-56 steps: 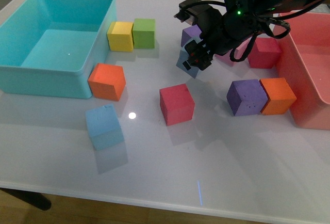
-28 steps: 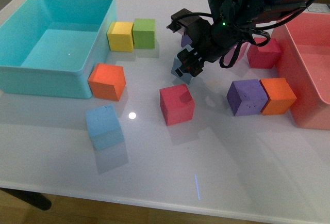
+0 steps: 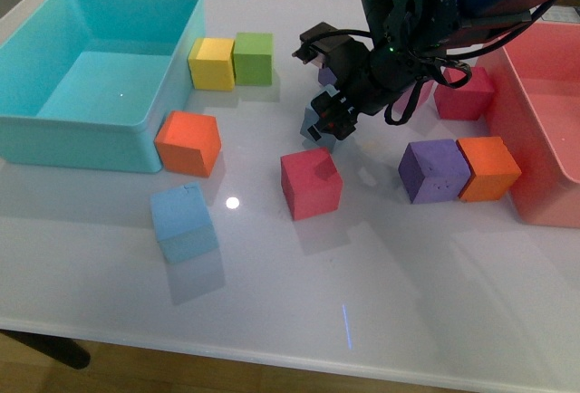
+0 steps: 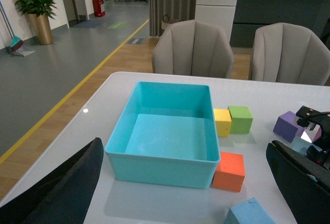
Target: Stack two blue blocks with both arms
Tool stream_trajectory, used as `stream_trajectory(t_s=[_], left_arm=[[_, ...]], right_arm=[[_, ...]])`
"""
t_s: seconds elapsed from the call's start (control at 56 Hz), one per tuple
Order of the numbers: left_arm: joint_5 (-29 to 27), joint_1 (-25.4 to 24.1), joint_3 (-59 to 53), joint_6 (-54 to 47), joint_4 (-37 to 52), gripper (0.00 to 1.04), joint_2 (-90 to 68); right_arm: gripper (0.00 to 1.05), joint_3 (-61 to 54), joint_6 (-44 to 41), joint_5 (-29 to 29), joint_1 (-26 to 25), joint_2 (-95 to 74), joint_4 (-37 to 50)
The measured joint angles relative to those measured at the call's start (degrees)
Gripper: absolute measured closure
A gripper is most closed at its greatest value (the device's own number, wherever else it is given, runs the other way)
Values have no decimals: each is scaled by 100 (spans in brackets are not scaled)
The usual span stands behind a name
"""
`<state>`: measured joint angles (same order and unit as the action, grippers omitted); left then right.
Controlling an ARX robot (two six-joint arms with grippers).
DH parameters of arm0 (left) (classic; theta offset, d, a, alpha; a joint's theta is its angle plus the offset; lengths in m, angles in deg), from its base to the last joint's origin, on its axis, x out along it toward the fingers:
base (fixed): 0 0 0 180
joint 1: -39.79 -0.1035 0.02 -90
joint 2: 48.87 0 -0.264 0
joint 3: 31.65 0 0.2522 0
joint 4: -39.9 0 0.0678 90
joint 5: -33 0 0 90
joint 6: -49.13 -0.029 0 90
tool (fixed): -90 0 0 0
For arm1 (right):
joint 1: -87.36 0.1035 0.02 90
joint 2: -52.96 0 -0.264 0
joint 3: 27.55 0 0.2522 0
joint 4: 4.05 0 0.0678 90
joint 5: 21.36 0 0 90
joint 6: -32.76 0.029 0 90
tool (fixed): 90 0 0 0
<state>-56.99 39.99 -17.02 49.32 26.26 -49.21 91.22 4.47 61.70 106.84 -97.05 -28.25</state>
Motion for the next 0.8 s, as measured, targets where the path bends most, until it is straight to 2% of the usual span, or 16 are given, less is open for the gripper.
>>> stream_trajectory(t_s=[0.143,0.518,0.697,0.804], left_arm=[[0,0,0,0,0,9,0],[0,0,0,0,0,9,0],[0,0,0,0,0,9,0],[0,0,0,0,0,9,0]], right_arm=[[7,-85,-46,-46,-17,9,192],[9,-1075,-122,-525,-103,1314,905],[9,-1934,535,-990,-146,2212,1515],[9,-2645,964,-1023,-238,2951,2120]])
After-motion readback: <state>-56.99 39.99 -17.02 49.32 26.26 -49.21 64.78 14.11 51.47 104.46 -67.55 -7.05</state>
